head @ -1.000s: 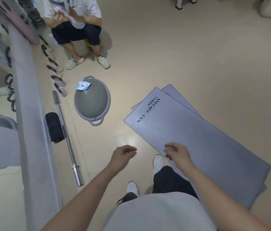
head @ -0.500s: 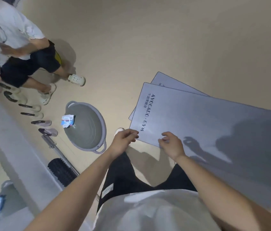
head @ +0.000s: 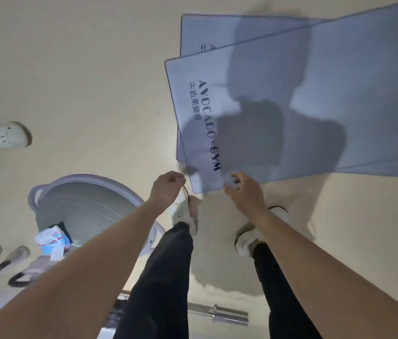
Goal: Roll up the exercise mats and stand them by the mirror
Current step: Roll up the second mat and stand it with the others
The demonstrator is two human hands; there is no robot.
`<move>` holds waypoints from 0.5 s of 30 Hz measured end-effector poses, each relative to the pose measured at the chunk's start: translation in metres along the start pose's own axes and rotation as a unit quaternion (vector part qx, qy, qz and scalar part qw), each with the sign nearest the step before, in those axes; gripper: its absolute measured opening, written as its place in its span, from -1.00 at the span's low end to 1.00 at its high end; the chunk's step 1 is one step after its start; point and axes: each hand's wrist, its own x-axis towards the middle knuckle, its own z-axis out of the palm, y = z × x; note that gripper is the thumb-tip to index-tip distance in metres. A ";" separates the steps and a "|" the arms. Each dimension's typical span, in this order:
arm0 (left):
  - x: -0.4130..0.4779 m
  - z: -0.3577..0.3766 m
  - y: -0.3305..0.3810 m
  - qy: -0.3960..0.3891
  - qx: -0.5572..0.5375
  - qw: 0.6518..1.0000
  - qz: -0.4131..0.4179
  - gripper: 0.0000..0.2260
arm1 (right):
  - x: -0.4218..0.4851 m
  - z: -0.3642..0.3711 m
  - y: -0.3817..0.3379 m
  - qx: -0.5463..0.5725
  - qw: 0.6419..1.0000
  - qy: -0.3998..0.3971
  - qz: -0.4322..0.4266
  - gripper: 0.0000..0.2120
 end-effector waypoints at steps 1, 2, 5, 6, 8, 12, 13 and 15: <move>0.030 0.005 -0.016 0.005 0.011 1.000 -0.001 -0.76 | 0.023 0.024 0.008 0.000 1.000 -0.001 -0.003 -0.54; 0.058 0.013 -0.033 0.006 0.022 1.000 0.001 -0.74 | 0.045 0.048 0.016 0.002 1.000 0.001 -0.006 -0.52; 0.136 0.045 -0.083 -0.005 0.025 1.000 0.007 -0.72 | 0.111 0.116 0.053 0.005 1.000 0.012 -0.009 -0.39; 0.159 0.056 -0.097 -0.006 0.015 1.000 0.009 -0.69 | 0.131 0.137 0.067 0.009 1.000 0.019 -0.007 -0.34; 0.200 0.075 -0.118 -0.010 -0.015 1.000 0.016 -0.59 | 0.163 0.175 0.096 0.014 0.999 0.037 -0.003 -0.26; 0.259 0.099 -0.145 -0.017 -0.070 0.997 0.041 -0.50 | 0.198 0.230 0.142 -0.040 0.996 0.085 -0.006 -0.09; 0.266 0.102 -0.148 -0.014 -0.073 0.996 0.044 -0.54 | 0.202 0.239 0.149 -0.057 0.994 0.096 -0.008 -0.05; 0.271 0.104 -0.151 -0.012 -0.111 0.993 0.031 -0.58 | 0.206 0.252 0.156 -0.077 0.991 0.108 -0.005 0.02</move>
